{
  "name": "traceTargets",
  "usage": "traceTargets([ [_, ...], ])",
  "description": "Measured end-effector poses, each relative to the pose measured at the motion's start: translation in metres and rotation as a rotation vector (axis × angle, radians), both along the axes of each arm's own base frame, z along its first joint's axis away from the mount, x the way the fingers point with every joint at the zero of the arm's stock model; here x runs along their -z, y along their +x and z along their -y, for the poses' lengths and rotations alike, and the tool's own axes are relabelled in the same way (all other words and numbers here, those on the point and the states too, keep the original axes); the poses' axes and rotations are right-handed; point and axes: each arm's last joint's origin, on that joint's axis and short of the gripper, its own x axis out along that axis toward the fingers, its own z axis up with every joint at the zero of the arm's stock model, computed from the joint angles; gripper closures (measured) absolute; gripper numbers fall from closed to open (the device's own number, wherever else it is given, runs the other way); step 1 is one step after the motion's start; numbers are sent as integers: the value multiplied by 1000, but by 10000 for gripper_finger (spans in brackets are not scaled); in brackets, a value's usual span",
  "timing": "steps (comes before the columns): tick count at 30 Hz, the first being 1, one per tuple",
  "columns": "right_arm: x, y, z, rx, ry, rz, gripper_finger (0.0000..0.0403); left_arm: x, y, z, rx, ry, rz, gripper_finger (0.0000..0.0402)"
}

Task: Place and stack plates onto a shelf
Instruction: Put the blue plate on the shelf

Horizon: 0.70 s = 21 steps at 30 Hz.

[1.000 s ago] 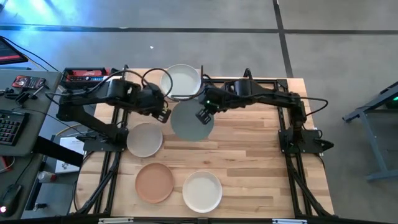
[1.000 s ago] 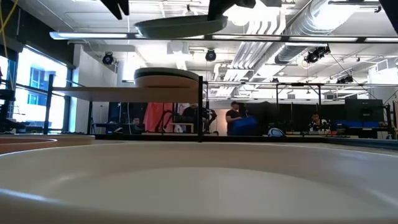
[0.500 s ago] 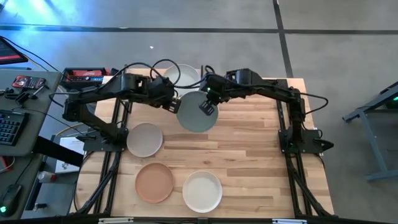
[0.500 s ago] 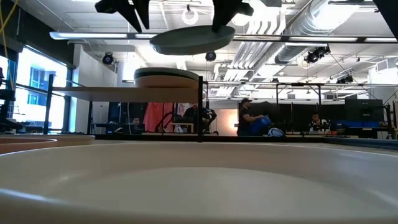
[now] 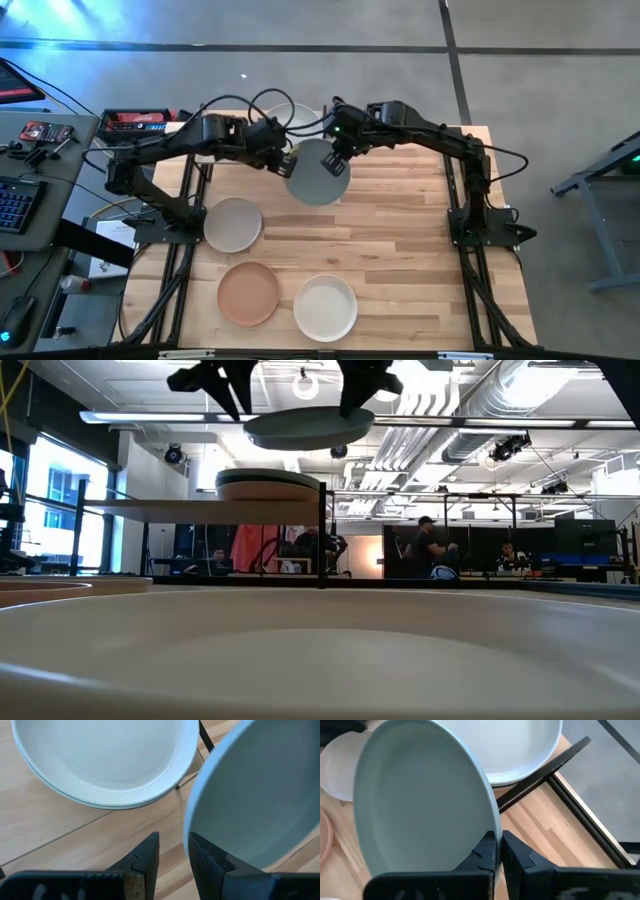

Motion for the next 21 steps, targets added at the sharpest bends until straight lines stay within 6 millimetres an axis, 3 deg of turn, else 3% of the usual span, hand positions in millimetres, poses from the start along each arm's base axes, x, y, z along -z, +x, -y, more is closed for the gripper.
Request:
traceTargets([
  [16, -4, 7, 1, -24, 43, 93, 403, 0, -1, -6, 69, -11, -19, 310],
  [21, -4, 8, 0, 6, 75, 115, 403, 0, -1, -6, 94, -1, -29, 327],
])
